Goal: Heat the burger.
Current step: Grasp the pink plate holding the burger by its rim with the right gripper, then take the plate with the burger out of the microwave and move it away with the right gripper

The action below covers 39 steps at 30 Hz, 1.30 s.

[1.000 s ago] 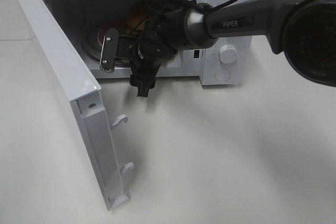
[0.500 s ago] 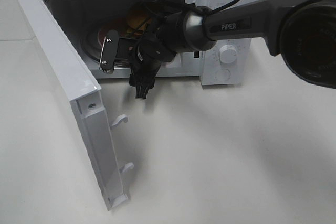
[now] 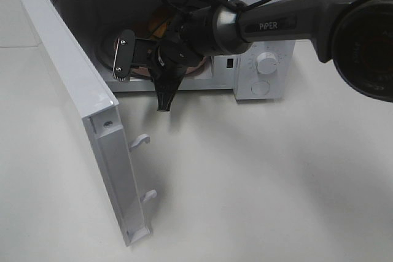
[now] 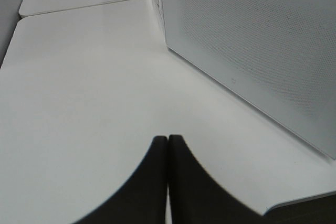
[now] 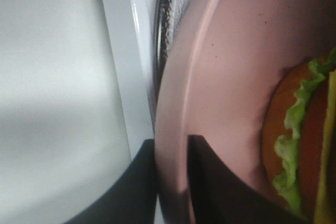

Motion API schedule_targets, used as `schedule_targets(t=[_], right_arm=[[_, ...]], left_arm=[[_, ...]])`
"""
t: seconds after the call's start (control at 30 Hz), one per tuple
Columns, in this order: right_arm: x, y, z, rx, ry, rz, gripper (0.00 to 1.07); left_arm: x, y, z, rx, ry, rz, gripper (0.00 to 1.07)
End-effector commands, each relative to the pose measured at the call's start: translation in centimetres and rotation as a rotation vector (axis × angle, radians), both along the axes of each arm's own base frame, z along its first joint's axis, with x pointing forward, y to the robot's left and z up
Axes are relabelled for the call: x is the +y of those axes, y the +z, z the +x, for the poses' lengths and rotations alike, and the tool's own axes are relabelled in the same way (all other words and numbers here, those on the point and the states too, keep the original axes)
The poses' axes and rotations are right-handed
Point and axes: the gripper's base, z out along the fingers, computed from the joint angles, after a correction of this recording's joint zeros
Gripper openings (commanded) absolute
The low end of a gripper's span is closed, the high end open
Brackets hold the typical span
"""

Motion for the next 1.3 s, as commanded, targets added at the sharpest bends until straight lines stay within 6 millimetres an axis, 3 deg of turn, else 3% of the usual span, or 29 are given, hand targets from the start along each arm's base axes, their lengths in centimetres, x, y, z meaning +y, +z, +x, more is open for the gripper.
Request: schedule_targets(t=[0.03, 0.93, 1.1, 1.3], right_arm=[[-0.7, -0.6, 0.1, 0.038, -0.053, -0.011, 0.00], [-1.1, 1.7, -1.1, 0.106, 0.087, -0.145, 0.00], [-0.7, 3.6, -1.7, 0.090, 0.144, -0.146, 0.00], [-0.5, 4.2, -2.2, 0.097, 0.165, -0.172, 0.00]], left_arm=[[0.0, 0.1, -0.2, -0.031, 0.006, -0.009, 0.00], [0.0, 0.1, -0.2, -0.031, 0.007, -0.010, 0.00], [0.0, 0.1, -0.2, -0.031, 0.007, -0.010, 0.00], [0.0, 0.1, -0.2, -0.031, 0.007, -0.010, 0.00]])
